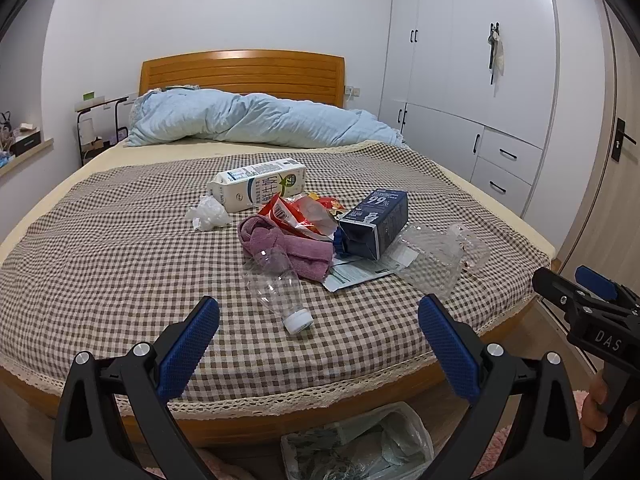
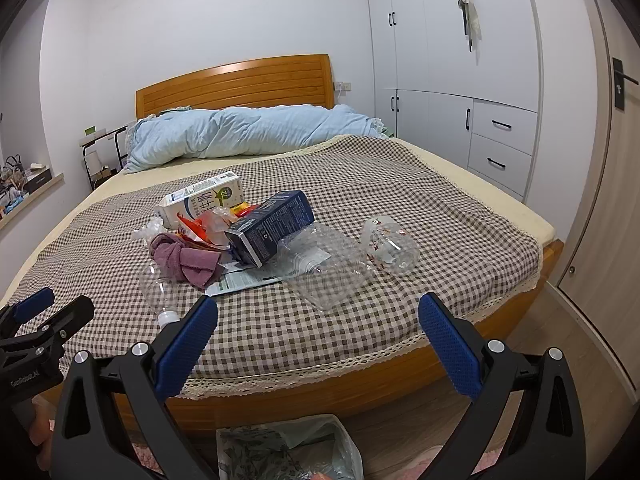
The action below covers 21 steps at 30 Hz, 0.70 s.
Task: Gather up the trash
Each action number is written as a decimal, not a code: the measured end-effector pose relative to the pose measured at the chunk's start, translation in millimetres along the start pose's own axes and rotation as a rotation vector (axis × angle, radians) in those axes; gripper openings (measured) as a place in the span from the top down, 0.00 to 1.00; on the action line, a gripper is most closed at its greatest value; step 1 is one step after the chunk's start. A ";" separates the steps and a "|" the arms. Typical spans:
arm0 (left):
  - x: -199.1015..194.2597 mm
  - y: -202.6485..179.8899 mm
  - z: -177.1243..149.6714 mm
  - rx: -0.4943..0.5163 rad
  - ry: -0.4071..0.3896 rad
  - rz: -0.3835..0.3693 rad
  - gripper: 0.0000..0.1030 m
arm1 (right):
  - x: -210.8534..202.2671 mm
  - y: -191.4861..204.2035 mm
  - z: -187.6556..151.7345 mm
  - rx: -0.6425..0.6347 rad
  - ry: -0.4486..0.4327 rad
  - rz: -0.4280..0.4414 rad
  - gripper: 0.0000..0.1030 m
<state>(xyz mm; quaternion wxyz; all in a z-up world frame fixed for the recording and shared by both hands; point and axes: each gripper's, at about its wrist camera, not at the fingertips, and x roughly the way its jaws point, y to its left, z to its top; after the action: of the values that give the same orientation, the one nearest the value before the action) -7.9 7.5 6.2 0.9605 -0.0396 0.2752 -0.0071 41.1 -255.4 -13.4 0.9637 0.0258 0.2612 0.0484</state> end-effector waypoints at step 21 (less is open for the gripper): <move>-1.6 0.7 -1.1 0.001 -0.014 -0.003 0.06 | -0.8 0.2 2.1 -0.003 -0.006 0.000 0.06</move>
<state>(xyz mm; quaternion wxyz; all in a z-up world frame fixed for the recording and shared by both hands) -9.9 8.2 6.0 0.9624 -0.0398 0.2686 -0.0084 41.5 -255.3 -11.1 0.9645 0.0242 0.2584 0.0485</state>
